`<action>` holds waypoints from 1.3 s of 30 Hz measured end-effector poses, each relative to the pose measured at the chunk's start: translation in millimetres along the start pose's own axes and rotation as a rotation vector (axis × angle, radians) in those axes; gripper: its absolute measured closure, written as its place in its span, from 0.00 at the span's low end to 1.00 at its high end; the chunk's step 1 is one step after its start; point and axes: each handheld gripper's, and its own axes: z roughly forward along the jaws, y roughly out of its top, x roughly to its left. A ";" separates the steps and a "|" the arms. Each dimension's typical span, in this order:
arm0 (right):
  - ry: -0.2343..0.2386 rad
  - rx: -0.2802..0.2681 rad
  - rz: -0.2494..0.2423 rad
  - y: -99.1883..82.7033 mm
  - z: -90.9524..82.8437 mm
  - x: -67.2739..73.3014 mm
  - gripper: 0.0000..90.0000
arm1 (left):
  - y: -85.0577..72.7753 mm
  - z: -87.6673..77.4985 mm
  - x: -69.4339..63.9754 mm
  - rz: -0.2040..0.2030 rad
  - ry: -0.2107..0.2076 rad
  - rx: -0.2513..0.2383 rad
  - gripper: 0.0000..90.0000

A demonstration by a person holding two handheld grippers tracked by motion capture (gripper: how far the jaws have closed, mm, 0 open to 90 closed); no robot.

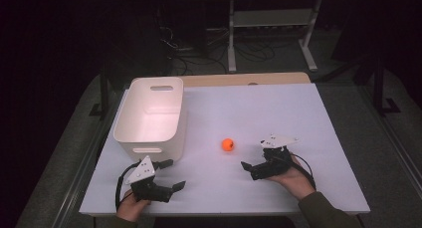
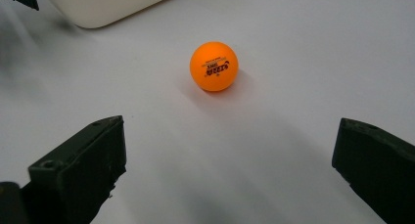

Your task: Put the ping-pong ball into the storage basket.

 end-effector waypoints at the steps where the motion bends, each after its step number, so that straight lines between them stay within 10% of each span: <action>1: 0.001 0.000 0.000 0.2 0.4 0.0 0.00 | 0.0 0.0 0.0 0.000 0.000 0.000 0.16; 39: 0.016 -0.006 -0.003 15.7 16.1 1.6 0.00 | -0.1 -0.4 -0.1 0.003 0.001 -0.002 0.16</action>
